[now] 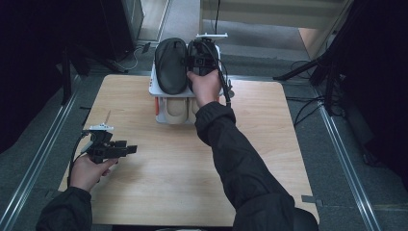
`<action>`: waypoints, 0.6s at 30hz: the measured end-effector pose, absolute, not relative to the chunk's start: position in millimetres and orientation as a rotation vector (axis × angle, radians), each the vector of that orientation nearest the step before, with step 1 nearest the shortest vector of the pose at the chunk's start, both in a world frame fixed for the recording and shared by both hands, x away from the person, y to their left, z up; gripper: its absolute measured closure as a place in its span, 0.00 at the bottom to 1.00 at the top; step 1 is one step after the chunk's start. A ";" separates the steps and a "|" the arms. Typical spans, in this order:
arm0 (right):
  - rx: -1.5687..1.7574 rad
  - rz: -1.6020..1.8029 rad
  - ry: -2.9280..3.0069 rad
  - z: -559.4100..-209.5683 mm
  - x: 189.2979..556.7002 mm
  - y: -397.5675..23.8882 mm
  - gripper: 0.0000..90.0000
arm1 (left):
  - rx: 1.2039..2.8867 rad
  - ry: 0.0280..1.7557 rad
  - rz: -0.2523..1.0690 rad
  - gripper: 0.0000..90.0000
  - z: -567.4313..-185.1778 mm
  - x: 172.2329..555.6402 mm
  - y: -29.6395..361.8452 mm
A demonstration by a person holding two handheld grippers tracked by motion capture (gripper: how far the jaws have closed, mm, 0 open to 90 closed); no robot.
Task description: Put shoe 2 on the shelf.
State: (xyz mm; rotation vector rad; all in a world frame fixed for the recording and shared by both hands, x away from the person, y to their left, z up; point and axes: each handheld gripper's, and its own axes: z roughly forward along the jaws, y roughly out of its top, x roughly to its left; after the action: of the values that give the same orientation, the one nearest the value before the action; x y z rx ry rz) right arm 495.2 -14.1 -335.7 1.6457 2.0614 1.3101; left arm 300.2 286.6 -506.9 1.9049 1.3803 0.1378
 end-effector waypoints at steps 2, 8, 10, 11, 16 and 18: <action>1.626 1.329 2.074 -334.9 488.2 -17.6 0.60 | 1.907 1.383 0.134 0.44 -506.7 300.5 287.0; 1.556 1.339 2.126 -334.2 469.3 -26.3 0.60 | 1.912 1.382 0.136 0.44 -506.3 300.6 286.2; 1.524 1.348 2.140 -334.3 459.2 -31.0 0.60 | 1.909 1.384 0.139 0.44 -506.8 301.0 285.7; 1.514 1.357 2.140 -334.0 455.6 -32.9 0.60 | 1.909 1.384 0.139 0.44 -506.8 301.0 285.7; 1.460 1.359 2.166 -334.9 438.1 -39.4 0.60 | 1.913 1.382 0.147 0.44 -507.4 301.2 284.5; 1.453 1.373 2.178 -335.7 431.8 -42.7 0.60 | 1.916 1.381 0.146 0.44 -507.3 301.2 284.7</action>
State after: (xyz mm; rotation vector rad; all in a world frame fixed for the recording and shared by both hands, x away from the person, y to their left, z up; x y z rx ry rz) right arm 431.8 -42.7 -335.7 1.4533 2.1778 1.3727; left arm 301.2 284.7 -507.3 1.9164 1.3806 0.1464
